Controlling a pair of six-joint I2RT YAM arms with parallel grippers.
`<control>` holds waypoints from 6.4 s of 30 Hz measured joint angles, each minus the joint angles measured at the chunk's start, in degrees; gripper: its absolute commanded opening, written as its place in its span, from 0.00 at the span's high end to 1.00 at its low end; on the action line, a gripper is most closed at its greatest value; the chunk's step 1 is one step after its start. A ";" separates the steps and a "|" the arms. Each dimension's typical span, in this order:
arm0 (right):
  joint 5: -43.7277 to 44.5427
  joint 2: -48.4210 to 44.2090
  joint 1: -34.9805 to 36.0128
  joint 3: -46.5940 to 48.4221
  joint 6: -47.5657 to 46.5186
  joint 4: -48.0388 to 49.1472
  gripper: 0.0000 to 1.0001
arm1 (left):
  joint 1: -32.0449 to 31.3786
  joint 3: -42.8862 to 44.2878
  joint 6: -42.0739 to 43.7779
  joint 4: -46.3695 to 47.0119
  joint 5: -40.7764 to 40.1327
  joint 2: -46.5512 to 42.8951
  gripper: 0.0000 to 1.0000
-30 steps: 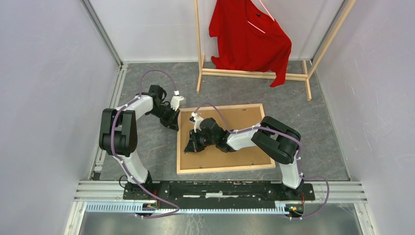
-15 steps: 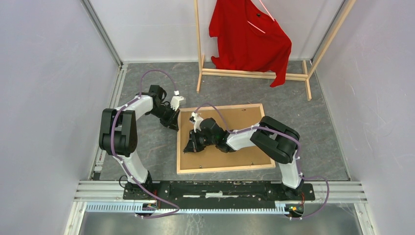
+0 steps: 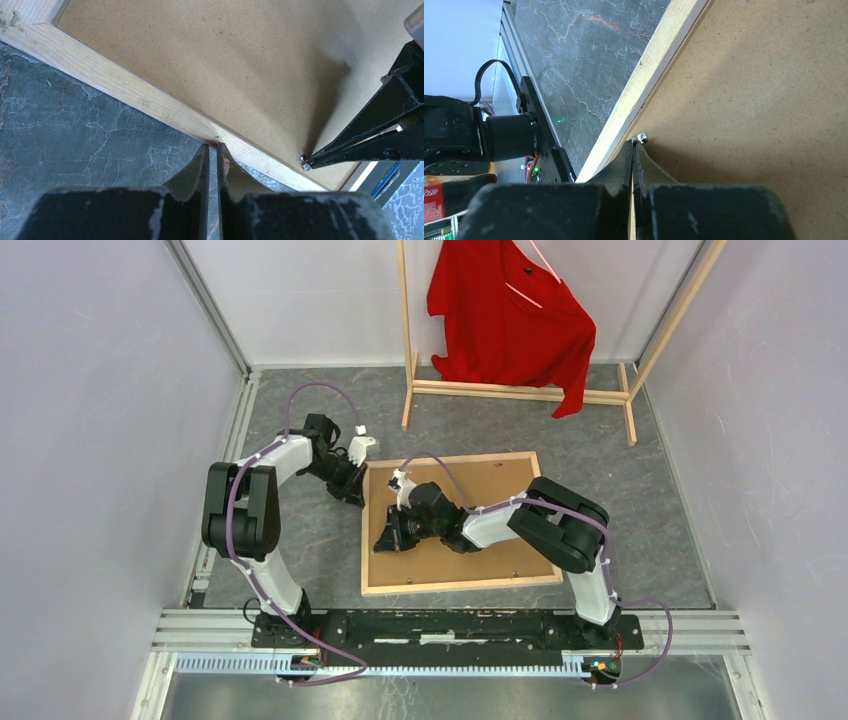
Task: Put the photo into the frame
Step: Install the photo frame at the center of the board, then adjust the photo frame at the center of the board.
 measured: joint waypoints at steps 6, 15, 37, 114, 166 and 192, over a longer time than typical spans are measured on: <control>0.02 0.28 0.00 -0.02 0.44 0.50 0.99 | 0.00 -0.07 0.00 0.04 0.02 -0.02 0.91; 0.07 0.66 0.04 0.00 0.66 1.36 0.99 | 0.00 -0.11 0.00 0.07 0.02 -0.09 0.91; 1.77 1.31 0.07 0.13 1.07 2.99 1.00 | 0.00 -0.70 0.02 0.55 0.00 -0.66 0.92; 32.35 -19.80 -35.04 7.87 -28.35 -39.36 0.02 | -23.43 -0.46 14.21 -20.37 -14.80 -11.06 0.55; 12.17 -37.51 -43.82 -19.06 -16.44 -34.67 0.02 | -15.32 -9.11 11.67 -3.98 -4.57 -6.69 0.64; 12.70 -51.23 -10.05 -32.02 -8.33 -18.03 0.32 | -8.07 -3.08 0.96 -5.90 9.90 3.74 0.62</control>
